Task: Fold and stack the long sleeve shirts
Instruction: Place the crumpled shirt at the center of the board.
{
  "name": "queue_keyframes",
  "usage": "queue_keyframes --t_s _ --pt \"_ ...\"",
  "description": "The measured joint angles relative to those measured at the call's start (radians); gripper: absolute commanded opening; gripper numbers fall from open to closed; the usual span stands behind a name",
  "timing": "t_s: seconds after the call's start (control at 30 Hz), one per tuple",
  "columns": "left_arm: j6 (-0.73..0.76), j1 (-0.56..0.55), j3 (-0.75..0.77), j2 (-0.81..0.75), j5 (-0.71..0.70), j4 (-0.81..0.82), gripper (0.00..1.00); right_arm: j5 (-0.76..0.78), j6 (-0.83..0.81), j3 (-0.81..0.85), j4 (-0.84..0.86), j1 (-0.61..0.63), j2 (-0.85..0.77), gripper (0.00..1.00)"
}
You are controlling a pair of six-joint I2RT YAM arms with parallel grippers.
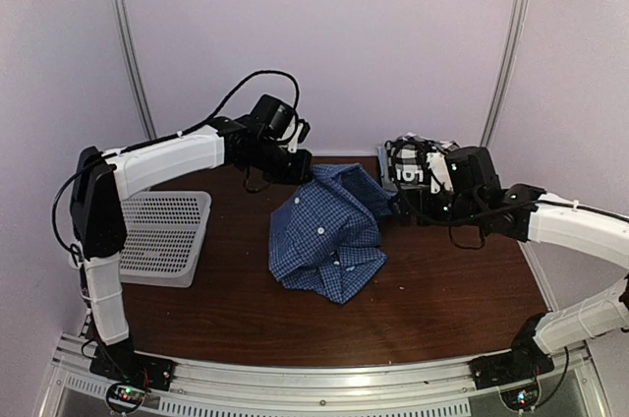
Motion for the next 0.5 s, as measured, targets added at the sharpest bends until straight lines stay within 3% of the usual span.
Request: queue_keyframes --t_s 0.03,0.13,0.17,0.3,0.5 --pt "-0.011 0.02 0.001 0.018 -0.006 -0.004 0.0 -0.009 0.0 -0.016 0.0 0.0 0.008 1.0" --pt "-0.035 0.077 0.029 0.082 -0.025 -0.027 0.26 -0.042 0.0 -0.064 0.004 0.0 0.028 0.98" --pt "-0.035 0.093 0.047 0.105 -0.035 -0.035 0.39 -0.052 -0.001 -0.074 0.005 0.0 0.037 0.96" --pt "-0.035 0.121 0.11 0.156 -0.084 -0.072 0.6 -0.09 -0.006 -0.09 0.029 0.011 0.119 0.88" --pt "-0.019 0.104 0.106 0.114 -0.144 -0.087 0.7 -0.123 -0.016 -0.092 0.081 0.02 0.257 0.76"
